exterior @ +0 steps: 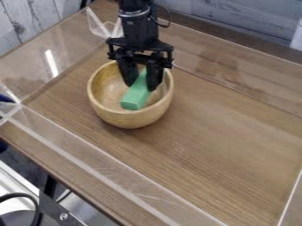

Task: Remove the green block from inside the brown bowl and put it on the table

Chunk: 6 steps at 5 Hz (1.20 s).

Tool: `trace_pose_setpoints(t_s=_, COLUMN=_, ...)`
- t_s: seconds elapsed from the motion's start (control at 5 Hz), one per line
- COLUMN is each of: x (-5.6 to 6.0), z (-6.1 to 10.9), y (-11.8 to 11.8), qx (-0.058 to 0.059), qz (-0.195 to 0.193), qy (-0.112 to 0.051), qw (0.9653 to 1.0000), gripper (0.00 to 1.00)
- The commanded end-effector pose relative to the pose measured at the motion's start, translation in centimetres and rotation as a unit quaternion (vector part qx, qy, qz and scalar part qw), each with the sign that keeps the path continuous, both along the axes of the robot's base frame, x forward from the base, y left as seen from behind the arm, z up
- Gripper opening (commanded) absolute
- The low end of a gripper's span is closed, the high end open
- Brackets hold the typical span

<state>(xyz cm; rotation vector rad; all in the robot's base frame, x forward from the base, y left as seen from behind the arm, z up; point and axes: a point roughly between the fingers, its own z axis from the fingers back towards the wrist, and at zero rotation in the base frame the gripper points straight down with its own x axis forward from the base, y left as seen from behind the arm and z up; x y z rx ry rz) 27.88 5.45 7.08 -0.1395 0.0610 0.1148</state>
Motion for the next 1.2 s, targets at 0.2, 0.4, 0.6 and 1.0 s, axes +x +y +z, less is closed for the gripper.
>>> trace_pose_setpoints(t_s=0.2, x=1.7, z=3.6, y=-0.9, qx=0.007, qz=-0.013, qy=-0.058, qw=0.9982, gripper=0.00)
trace_pose_setpoints(t_s=0.4, x=2.1, z=3.6, y=-1.9, qx=0.005, qz=-0.025, qy=-0.058, qw=0.9980, gripper=0.00)
trace_pose_setpoints(t_s=0.6, x=2.8, z=3.3, y=-3.8, qx=0.001, qz=-0.044, qy=-0.058, qw=0.9974, gripper=0.00)
trace_pose_setpoints(t_s=1.0, x=3.8, z=0.8, y=-8.1, qx=0.003, qz=-0.081, qy=-0.044, qw=0.9958, gripper=0.00)
